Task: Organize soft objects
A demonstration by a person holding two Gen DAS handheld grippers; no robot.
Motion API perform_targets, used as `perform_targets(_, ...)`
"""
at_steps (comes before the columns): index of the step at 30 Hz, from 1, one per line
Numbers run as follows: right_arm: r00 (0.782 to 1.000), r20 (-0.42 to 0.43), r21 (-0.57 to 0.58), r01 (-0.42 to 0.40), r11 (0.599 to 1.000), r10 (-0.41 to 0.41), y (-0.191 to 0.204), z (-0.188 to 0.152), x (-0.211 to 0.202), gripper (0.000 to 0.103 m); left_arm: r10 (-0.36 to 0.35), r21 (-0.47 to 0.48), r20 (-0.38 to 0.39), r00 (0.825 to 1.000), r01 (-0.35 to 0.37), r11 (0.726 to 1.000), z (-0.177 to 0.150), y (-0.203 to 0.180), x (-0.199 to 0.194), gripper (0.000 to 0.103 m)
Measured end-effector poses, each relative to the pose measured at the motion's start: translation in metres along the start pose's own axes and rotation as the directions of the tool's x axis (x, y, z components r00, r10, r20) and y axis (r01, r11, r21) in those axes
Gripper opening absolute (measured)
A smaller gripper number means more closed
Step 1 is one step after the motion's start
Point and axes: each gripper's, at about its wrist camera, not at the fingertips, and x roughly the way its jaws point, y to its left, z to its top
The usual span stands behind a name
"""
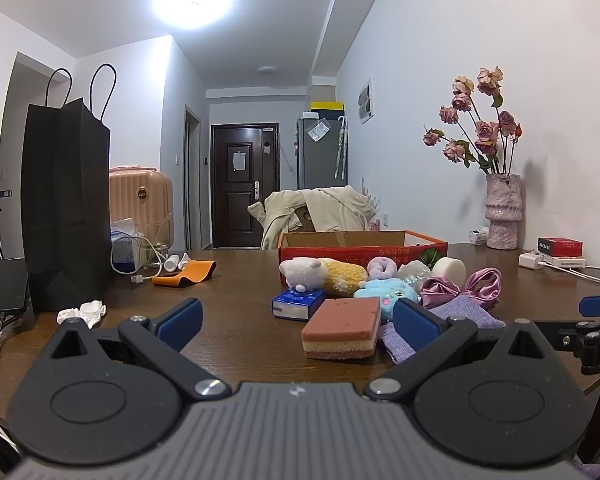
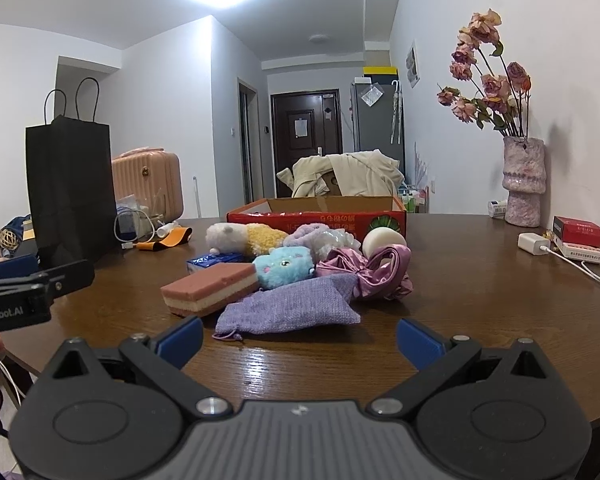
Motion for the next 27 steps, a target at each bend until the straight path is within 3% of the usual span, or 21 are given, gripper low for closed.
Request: perform_targets(27, 1.0, 0.007, 0.015, 0.006, 1.0, -0.006, -0.002, -0.0011, -0.0011, 0.103, 0.005, 0.001, 0.002, 1.0, -0.005, 1.0, 0.0009, -0.0011, -0.0019, 0.103)
